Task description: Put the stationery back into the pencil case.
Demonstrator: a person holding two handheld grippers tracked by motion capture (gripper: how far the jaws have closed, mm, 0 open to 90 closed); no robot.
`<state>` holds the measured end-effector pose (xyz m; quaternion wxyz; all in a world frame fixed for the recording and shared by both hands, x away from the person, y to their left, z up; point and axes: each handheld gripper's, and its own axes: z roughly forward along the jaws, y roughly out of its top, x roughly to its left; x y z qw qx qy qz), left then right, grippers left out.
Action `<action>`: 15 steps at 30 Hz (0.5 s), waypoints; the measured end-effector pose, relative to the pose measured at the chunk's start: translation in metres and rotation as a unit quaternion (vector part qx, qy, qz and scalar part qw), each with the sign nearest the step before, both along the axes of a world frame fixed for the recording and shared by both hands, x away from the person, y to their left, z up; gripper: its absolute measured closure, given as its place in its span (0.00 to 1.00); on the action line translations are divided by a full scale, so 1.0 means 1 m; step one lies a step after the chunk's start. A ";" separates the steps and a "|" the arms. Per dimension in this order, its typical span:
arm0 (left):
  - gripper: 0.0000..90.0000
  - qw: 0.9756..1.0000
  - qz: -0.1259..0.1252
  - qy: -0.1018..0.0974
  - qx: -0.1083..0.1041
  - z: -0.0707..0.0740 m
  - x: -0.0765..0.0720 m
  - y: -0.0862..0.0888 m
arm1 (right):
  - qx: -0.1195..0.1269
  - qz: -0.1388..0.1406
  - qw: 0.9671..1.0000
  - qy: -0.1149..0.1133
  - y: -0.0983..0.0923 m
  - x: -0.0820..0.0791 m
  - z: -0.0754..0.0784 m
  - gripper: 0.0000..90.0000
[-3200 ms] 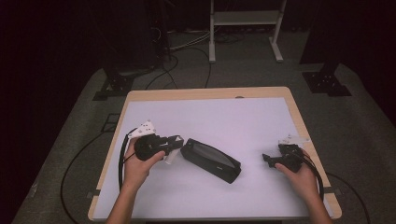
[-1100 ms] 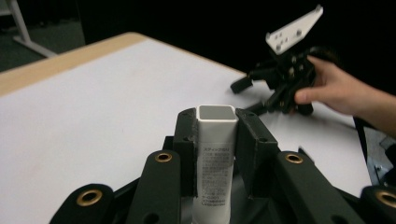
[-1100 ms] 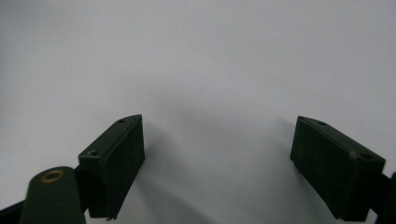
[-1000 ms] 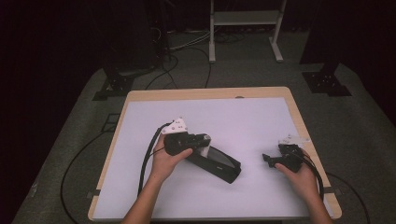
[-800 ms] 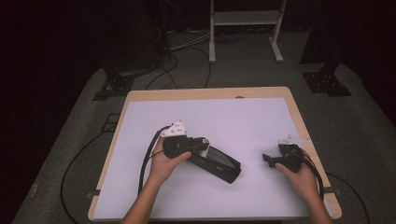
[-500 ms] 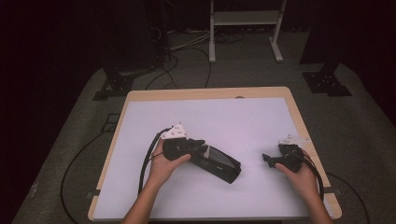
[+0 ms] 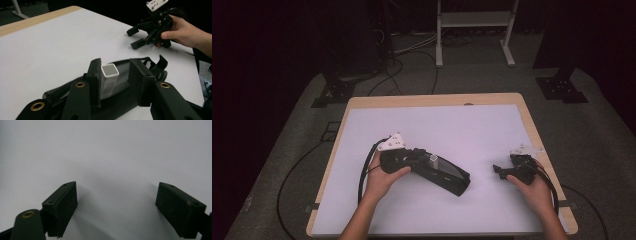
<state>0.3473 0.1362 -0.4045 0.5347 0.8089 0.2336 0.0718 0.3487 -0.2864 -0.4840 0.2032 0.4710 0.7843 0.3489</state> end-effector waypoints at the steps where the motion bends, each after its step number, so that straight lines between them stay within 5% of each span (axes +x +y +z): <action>1: 0.67 1.000 0.003 0.000 0.002 0.000 -0.001 0.002 | 0.000 0.000 1.000 0.000 0.000 0.000 0.000 0.18; 11: 0.45 0.999 0.047 -0.001 0.027 -0.003 -0.009 0.029 | 0.000 0.000 1.000 0.000 0.000 0.000 0.000 0.18; 15: 0.38 0.996 0.073 0.007 0.051 -0.005 -0.013 0.042 | 0.000 0.000 1.000 0.000 0.000 0.000 0.000 0.18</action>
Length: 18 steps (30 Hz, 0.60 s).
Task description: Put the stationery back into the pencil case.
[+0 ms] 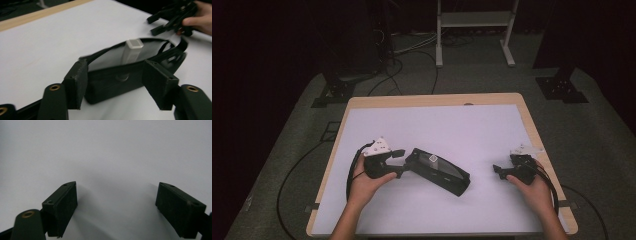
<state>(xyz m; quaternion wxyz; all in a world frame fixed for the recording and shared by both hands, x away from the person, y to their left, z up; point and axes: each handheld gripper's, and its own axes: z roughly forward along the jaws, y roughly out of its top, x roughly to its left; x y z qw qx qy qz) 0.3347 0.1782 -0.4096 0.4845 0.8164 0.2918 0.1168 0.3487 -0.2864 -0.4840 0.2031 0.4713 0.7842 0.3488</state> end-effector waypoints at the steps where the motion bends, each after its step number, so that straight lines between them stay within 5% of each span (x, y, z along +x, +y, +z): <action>1: 0.37 1.000 0.007 0.002 0.006 -0.001 -0.001 0.003 | 0.000 0.000 1.000 0.000 0.000 0.000 0.000 0.18; 10: 0.25 0.996 0.056 0.018 0.066 -0.010 -0.013 0.032 | 0.000 0.000 1.000 0.000 0.000 0.000 0.000 0.18; 18: 0.19 0.986 0.100 0.046 0.125 -0.025 -0.023 0.053 | 0.000 0.000 1.000 0.000 0.000 0.000 0.000 0.18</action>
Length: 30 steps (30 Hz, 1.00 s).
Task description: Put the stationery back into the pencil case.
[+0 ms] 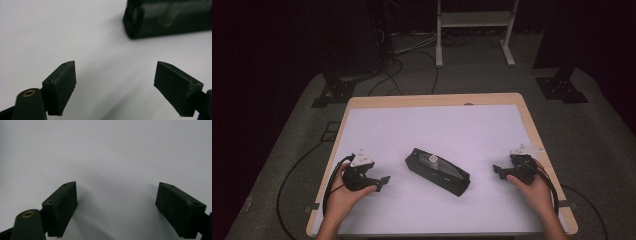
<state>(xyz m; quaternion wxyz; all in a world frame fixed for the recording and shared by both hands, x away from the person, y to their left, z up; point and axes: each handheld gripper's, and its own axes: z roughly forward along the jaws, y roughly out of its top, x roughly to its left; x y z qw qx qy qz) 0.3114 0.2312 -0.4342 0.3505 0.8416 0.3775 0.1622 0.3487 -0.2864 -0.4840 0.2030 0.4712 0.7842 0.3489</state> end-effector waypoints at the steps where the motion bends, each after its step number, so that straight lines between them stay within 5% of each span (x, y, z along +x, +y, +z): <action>1: 0.18 1.000 0.007 0.003 0.004 -0.002 -0.001 0.002 | 0.000 0.000 1.000 0.000 0.000 0.000 0.000 0.18; 20: 0.10 0.996 0.070 0.028 0.056 -0.031 -0.008 0.027 | 0.000 0.000 1.000 0.000 0.000 0.000 0.000 0.18; 24: 0.06 0.996 0.072 0.028 0.038 -0.036 -0.007 0.032 | 0.000 0.000 1.000 0.000 0.000 0.000 0.000 0.18; 30: 0.02 0.998 0.062 -0.001 0.011 -0.044 -0.010 0.040 | 0.000 0.000 1.000 0.000 0.000 0.000 0.000 0.18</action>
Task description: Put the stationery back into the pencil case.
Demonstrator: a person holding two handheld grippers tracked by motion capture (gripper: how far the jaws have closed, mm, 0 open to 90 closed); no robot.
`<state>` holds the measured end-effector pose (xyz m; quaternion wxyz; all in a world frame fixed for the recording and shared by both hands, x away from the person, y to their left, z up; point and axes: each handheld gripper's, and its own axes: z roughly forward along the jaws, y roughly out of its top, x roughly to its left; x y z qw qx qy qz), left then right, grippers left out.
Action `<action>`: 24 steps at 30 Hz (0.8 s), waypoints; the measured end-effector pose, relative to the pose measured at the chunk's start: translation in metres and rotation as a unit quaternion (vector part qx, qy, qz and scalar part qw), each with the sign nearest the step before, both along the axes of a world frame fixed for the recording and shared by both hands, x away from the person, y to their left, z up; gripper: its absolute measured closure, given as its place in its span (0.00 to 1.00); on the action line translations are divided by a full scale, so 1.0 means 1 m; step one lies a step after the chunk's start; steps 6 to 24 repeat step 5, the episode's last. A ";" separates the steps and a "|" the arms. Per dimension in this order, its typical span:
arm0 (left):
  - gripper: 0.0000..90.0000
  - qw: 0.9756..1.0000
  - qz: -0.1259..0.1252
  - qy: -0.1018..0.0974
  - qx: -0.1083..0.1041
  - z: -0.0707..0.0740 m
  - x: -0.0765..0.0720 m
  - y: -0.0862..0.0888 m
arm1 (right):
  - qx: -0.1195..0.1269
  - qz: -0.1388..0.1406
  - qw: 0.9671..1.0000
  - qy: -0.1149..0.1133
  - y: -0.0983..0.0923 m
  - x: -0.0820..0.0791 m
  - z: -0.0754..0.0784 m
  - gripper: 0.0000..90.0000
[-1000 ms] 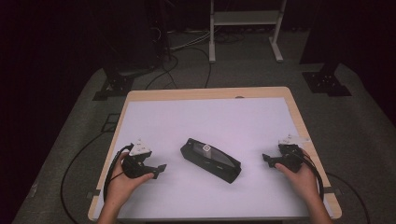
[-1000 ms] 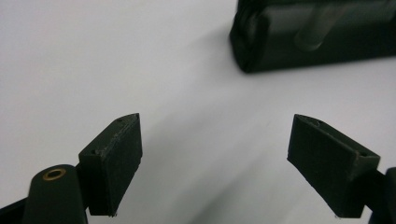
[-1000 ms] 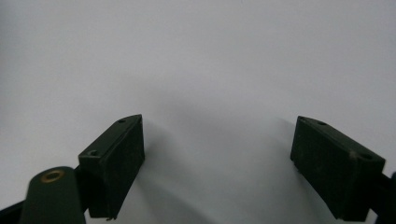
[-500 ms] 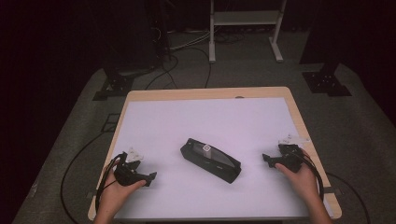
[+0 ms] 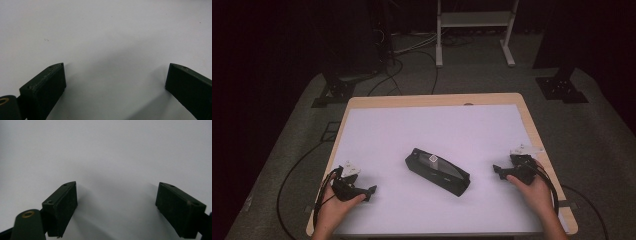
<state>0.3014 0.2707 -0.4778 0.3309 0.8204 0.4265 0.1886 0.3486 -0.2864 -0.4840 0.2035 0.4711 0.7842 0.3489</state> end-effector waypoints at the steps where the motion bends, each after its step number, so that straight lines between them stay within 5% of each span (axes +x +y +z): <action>1: 0.02 1.000 -0.001 -0.002 -0.002 0.000 0.000 0.001 | 0.000 0.000 1.000 0.000 0.000 0.000 0.000 0.18; 24: 0.02 1.000 0.000 -0.004 -0.002 -0.001 -0.001 0.000 | 0.000 0.000 1.000 0.000 0.000 0.000 0.000 0.18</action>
